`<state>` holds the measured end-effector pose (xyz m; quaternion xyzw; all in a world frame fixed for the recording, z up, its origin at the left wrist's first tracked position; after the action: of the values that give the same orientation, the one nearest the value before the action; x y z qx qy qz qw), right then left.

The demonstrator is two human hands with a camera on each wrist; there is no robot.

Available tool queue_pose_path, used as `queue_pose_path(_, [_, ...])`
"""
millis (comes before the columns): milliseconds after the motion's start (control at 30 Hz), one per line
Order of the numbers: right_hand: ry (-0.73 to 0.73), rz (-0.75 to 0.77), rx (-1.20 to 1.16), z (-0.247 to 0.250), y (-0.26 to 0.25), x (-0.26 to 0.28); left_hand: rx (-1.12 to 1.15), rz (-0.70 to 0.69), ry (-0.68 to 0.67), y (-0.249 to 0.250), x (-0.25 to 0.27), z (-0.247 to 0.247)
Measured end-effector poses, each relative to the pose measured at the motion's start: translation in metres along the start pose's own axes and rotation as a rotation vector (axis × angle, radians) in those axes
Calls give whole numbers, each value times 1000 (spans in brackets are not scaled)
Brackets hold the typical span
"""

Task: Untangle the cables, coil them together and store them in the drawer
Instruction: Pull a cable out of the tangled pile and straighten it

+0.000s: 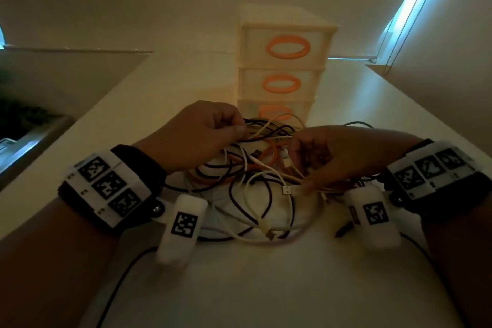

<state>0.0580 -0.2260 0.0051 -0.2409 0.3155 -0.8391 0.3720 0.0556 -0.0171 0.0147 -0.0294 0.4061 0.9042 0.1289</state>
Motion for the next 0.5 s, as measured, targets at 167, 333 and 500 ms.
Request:
queue_pose_path(167, [-31, 54, 277, -3, -16, 4, 113, 24, 38, -5, -2, 3])
queue_pose_path(333, [-49, 21, 537, -13, -19, -4, 163, 45, 61, -6, -1, 5])
queue_pose_path(500, [268, 191, 434, 11, -38, 6, 234, 32, 42, -6, 2, 6])
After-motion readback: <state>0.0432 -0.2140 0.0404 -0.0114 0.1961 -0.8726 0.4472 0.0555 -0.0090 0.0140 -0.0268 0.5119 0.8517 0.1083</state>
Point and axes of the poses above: each hand's wrist, its own x-axis away from the middle knuckle, its own z-axis out of the back of the hand, y = z × x, the point moved 6 cm from there along -x, towards the middle knuckle, and after that the axes turned 7 degrees about z, right-handed, at the moved point
